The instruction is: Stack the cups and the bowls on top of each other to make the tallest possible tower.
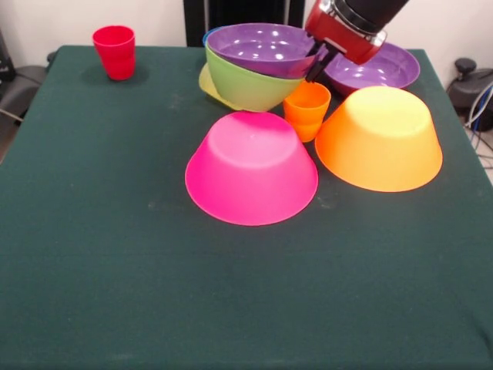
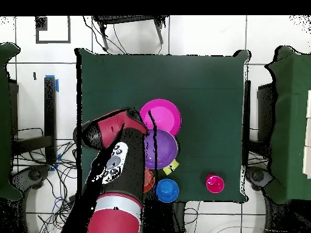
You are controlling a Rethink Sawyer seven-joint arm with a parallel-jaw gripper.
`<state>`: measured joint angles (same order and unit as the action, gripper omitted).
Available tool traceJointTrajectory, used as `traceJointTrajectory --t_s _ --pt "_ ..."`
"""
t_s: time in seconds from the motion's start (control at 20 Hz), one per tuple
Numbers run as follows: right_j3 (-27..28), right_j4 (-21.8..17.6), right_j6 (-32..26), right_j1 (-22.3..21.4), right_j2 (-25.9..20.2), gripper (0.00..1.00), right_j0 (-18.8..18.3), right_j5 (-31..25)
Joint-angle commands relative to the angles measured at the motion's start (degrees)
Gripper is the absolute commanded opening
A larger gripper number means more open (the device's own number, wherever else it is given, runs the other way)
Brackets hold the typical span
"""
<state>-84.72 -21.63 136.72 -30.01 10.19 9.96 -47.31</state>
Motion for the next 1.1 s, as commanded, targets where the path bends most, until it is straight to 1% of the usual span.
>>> traceJointTrajectory --t_s 0.05,0.1,0.2,0.35,0.45,0.6,1.1 --pt "1.28 -7.53 -4.36 2.52 -5.56 0.00 0.67 13.24" --pt "0.90 -8.01 -5.10 2.21 -6.10 0.00 0.18 14.11" --pt "0.44 -9.81 -7.59 1.74 -7.81 0.00 -1.18 17.60" --pt "0.35 -10.94 -8.64 1.51 -9.08 0.00 -2.04 19.02" --pt "0.73 -11.56 -7.42 1.47 -8.27 0.00 -1.09 18.78" --pt "0.23 -11.20 -6.78 1.15 -8.35 0.00 -0.97 17.82" --pt "-0.18 -10.00 -9.25 0.21 -10.24 0.00 -2.15 14.24"
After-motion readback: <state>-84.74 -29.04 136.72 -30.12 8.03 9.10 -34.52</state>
